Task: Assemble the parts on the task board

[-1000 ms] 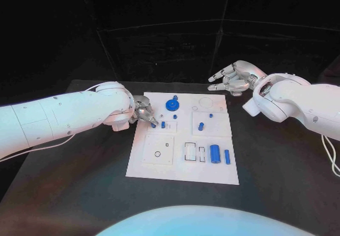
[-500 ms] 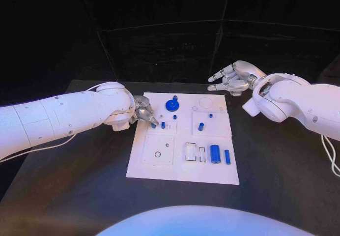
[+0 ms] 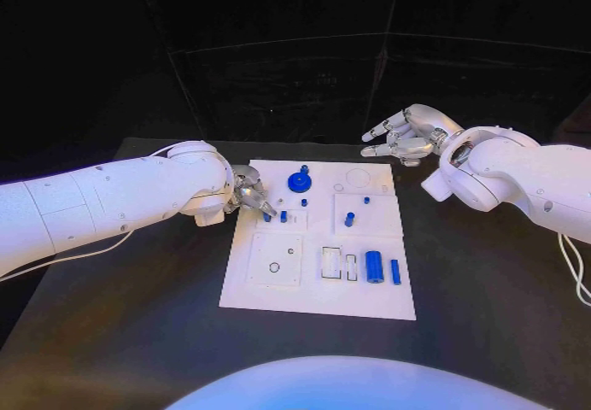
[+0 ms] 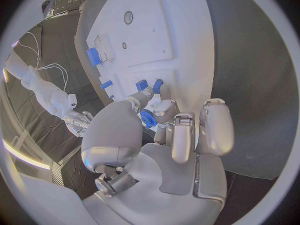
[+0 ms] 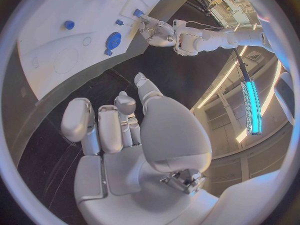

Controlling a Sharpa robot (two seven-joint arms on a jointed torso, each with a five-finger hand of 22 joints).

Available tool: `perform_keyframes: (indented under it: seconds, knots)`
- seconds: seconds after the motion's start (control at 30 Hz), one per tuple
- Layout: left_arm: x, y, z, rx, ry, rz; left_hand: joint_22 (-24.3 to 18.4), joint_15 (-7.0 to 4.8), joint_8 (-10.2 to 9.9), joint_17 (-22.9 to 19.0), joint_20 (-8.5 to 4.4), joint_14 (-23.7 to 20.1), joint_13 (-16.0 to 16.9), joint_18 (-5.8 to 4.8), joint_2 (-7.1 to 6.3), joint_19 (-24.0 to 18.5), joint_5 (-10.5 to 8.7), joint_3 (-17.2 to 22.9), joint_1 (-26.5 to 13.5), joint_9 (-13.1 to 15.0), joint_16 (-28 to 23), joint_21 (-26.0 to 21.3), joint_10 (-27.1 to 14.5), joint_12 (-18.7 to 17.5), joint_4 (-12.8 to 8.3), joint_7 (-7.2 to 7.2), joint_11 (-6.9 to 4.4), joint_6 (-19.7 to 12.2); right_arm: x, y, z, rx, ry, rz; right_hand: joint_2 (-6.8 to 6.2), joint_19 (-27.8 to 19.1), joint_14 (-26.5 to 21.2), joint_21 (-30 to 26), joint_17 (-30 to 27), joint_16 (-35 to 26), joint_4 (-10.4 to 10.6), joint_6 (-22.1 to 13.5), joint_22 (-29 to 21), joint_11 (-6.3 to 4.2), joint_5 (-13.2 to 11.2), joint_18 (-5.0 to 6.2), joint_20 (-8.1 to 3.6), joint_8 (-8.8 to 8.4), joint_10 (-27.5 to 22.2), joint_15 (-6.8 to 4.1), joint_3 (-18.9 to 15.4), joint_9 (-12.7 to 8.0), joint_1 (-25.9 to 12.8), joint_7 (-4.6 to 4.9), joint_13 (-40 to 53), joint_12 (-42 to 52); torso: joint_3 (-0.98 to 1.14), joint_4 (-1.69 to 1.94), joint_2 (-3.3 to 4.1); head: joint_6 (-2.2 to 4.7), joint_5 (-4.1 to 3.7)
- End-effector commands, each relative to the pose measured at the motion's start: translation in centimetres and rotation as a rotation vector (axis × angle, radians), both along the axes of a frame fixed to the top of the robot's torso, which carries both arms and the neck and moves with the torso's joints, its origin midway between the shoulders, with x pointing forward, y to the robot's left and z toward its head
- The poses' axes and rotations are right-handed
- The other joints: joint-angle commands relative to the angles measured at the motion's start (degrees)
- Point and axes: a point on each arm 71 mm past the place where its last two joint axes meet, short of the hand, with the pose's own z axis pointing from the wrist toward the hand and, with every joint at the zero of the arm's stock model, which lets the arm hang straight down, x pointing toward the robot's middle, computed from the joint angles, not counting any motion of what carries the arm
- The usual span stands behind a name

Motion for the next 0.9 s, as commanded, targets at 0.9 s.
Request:
perform_keyframes:
  seconds: [0.9]
  knots:
    - [0.01,0.63,0.26,-0.031,-0.023,0.043,0.47,-0.37,1.04,15.09,-0.41,5.95,0.23,0.06,-1.55,0.47,0.27,-9.55,-4.69,0.03,0.18,0.26,0.62,0.5,4.27,0.33,-0.01,0.48,0.05,0.17,0.13,0.008,-0.002,0.01,0.26,-0.08,1.85,-0.33,0.02,-0.24,0.29,0.06,-0.01,-0.24,0.19,0.59,-0.13,0.3,-0.19,-0.12,-0.13,0.07,-0.26,-0.11,-0.09,-0.24,-0.02,0.04,-0.04,-0.18,0.02]
